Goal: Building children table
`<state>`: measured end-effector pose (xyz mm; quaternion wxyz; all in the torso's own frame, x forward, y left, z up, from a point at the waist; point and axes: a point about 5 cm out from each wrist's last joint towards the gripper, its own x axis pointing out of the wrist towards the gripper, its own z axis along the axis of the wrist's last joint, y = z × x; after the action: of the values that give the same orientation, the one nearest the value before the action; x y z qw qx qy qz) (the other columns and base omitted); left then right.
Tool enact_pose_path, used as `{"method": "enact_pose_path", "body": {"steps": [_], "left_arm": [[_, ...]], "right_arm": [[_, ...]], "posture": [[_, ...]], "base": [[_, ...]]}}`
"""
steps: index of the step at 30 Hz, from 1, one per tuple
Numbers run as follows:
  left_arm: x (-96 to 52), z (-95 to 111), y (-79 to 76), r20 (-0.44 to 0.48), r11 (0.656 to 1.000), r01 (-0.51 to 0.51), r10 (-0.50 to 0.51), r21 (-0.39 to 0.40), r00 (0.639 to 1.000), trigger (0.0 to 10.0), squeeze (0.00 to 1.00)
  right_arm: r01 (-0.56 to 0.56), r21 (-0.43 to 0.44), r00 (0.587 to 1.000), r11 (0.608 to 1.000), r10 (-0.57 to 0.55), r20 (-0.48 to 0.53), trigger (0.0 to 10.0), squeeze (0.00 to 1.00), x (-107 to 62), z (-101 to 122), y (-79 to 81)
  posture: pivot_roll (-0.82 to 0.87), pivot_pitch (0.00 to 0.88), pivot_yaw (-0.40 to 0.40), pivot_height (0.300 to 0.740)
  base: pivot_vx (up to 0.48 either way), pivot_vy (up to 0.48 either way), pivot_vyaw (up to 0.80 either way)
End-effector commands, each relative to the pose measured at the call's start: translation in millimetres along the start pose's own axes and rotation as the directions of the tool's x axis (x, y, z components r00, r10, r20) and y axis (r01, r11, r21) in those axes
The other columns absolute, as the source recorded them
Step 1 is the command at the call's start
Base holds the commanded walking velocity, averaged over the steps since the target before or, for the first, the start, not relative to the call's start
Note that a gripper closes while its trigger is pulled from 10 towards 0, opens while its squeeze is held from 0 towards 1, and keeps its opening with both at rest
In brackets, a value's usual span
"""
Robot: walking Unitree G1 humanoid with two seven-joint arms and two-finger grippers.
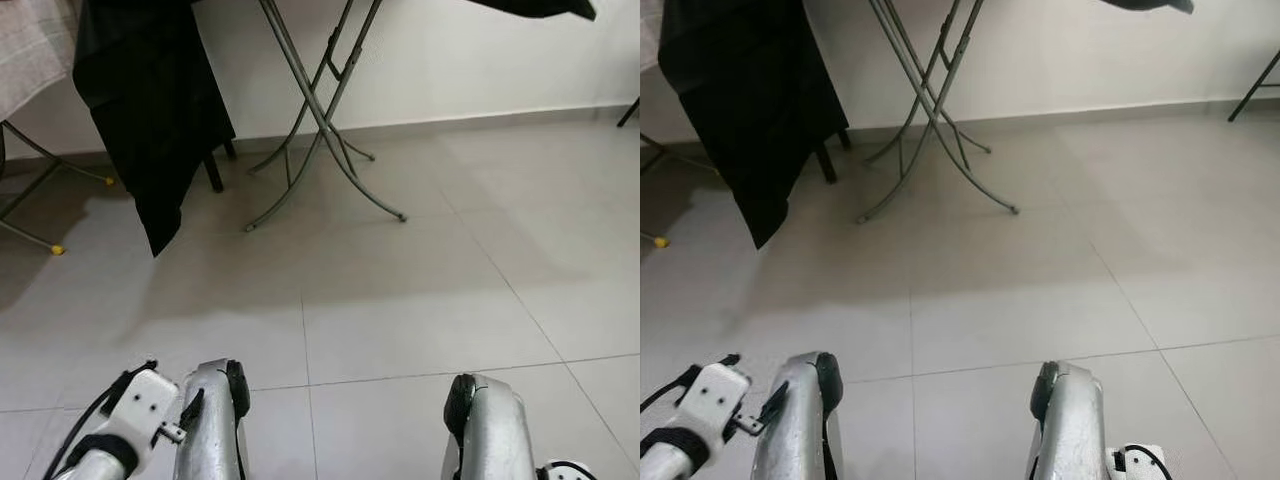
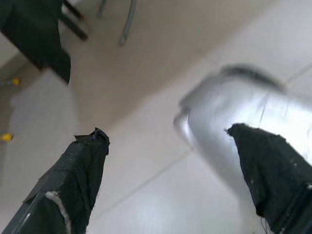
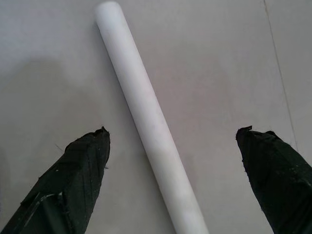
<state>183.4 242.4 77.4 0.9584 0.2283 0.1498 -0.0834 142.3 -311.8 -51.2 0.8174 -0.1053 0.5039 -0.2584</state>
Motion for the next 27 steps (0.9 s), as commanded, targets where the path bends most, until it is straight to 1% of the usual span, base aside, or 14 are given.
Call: {"method": "enact_pose_path", "body": {"steps": [1,5,6,7,10,11,12,13,15,16,18,20,22,27], "left_arm": [[-9.5,-4.2,7.9,-0.036,1.000,-0.003,0.003,0.017,0.999,10.0,0.00],[-15.7,-4.3,11.2,-0.048,1.000,-0.002,0.003,0.022,0.999,10.0,0.00],[-20.8,-5.2,13.5,-0.058,1.000,0.000,0.002,0.028,0.998,10.0,0.00],[-24.2,-6.2,15.2,-0.070,0.999,0.003,-0.001,0.034,0.998,10.0,0.00],[-39.8,-6.9,23.3,-0.104,0.998,0.010,-0.004,0.055,0.995,10.0,0.00],[-39.8,-6.9,23.3,-0.104,0.998,0.010,-0.004,0.055,0.995,10.0,0.00],[-48.2,-7.0,28.7,-0.124,0.998,0.016,-0.007,0.067,0.992,10.0,0.00],[-48.2,-7.0,28.7,-0.124,0.998,0.016,-0.007,0.067,0.992,10.0,0.00],[-60.5,-7.3,36.5,-0.153,0.996,0.023,-0.010,0.084,0.988,10.0,0.00],[-60.5,-7.3,36.5,-0.153,0.996,0.023,-0.010,0.084,0.988,10.0,0.00],[-66.2,-6.7,40.5,-0.168,0.996,0.023,-0.007,0.092,0.986,10.0,0.00],[-66.2,-6.7,40.5,-0.168,0.996,0.023,-0.007,0.092,0.986,10.0,0.00],[-71.9,-6.4,42.5,-0.180,0.995,0.026,-0.008,0.095,0.984,10.0,0.00],[-79.1,-6.2,42.4,-0.201,0.995,0.038,-0.018,0.095,0.979,10.0,0.00]], "right_arm": [[0.056,-0.009,0.998,0.998,-0.056,0.002,10.0,0.00,0.8,-5.0,-5.6],[0.083,0.014,0.997,0.996,-0.083,-0.005,10.0,0.00,1.6,-7.0,-10.8],[0.079,0.006,0.997,0.997,-0.079,-0.010,10.0,0.00,1.4,-10.0,-9.3],[0.075,-0.002,0.997,0.997,-0.075,-0.013,10.0,0.00,1.5,-12.3,-7.9],[0.068,-0.037,0.997,0.997,-0.068,-0.021,10.0,0.00,0.7,-22.0,-2.3],[0.068,-0.037,0.997,0.997,-0.068,-0.021,10.0,0.00,0.7,-22.0,-2.3],[0.047,-0.045,0.999,0.998,-0.048,-0.016,10.0,0.00,0.4,-25.3,3.8],[0.047,-0.045,0.999,0.998,-0.048,-0.016,10.0,0.00,0.4,-25.3,3.8],[0.024,-0.084,1.000,0.996,-0.024,0.001,10.0,0.00,0.3,-29.7,13.7],[0.024,-0.084,1.000,0.996,-0.024,0.001,10.0,0.00,0.3,-29.7,13.7],[-0.012,-0.105,1.000,0.994,0.013,0.014,10.0,0.00,-0.3,-29.3,21.2],[-0.012,-0.105,1.000,0.994,0.013,0.014,10.0,0.00,-0.3,-29.3,21.2],[-0.019,-0.120,0.999,0.993,0.023,0.032,10.0,0.00,-0.6,-27.5,23.0],[0.012,-0.161,0.998,0.987,-0.003,0.056,10.0,0.00,0.5,-23.7,17.9]], "posture": [[0.09,0.091,0.056,0.300],[0.10,0.114,0.058,0.300],[0.11,0.141,0.061,0.300],[0.11,0.141,0.061,0.300],[0.16,0.189,0.076,0.300],[0.16,0.189,0.076,0.300],[0.18,0.217,0.087,0.300],[0.18,0.217,0.087,0.300],[0.21,0.250,0.100,0.300],[0.21,0.250,0.100,0.300],[0.22,0.263,0.107,0.300],[0.22,0.263,0.107,0.300],[0.22,0.286,0.115,0.300],[0.22,0.303,0.125,0.300]], "base": [[0.000,0.000,0.00],[0.000,0.000,0.00],[0.000,0.000,0.00],[0.000,0.000,0.00],[0.000,0.000,0.00],[0.000,0.000,0.00],[0.000,0.000,0.00],[0.000,0.000,0.00],[0.000,0.000,0.00],[0.000,0.000,0.00],[0.000,0.000,0.00],[0.000,0.000,0.00],[0.000,0.000,0.00],[0.000,0.000,0.00]]}}
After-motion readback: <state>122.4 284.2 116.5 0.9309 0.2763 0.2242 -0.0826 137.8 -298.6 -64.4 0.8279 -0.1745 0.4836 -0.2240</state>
